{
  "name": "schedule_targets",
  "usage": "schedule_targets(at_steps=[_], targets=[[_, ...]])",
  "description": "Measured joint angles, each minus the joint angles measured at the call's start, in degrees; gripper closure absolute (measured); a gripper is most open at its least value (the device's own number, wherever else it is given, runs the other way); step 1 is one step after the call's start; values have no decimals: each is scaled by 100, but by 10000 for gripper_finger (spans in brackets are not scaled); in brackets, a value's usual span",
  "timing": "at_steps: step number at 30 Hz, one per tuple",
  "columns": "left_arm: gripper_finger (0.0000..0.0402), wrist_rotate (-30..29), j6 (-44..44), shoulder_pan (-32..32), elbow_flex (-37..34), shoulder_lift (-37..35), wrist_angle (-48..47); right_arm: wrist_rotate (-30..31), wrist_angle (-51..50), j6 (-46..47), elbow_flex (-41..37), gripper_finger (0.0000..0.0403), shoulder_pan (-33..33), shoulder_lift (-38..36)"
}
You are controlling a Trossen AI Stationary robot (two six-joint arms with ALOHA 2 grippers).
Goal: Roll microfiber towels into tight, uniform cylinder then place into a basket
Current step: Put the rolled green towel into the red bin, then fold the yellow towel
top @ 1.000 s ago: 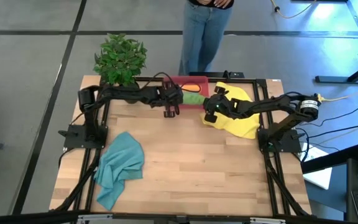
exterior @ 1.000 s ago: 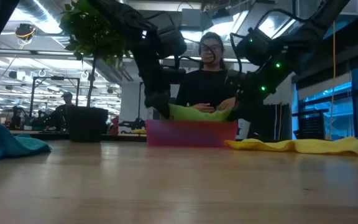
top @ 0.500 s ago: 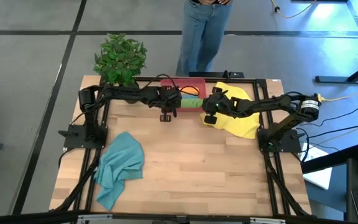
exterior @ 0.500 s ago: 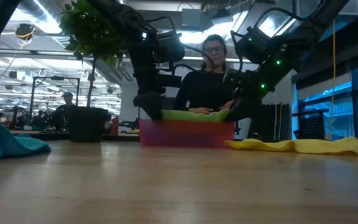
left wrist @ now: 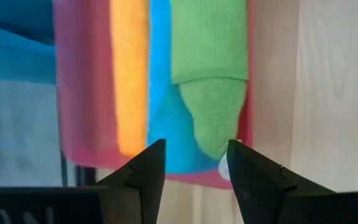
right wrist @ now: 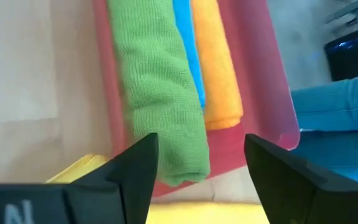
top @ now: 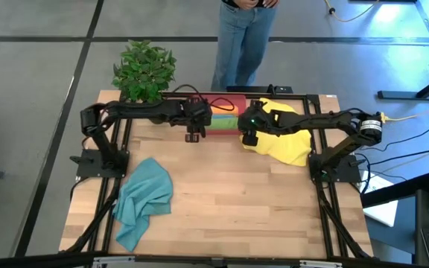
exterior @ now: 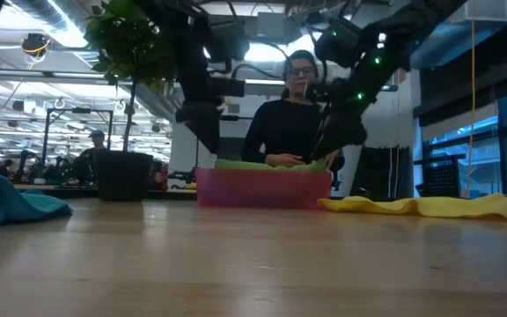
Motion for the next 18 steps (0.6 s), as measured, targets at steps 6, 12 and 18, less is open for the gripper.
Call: schedule_targets(at_steps=[6,12,18], targets=[[243,-324,-591,-206,-1,-621,-555,200,-1551,422,807,167,274,-196],[244,294,-1529,-684,-2,-1782,-577,-797,-2050,1088,1002,208,609,-1088],[244,397,-1950,-1599,-615,-2885,521,-1893,-1064,1689,38,268,1106,-2544]])
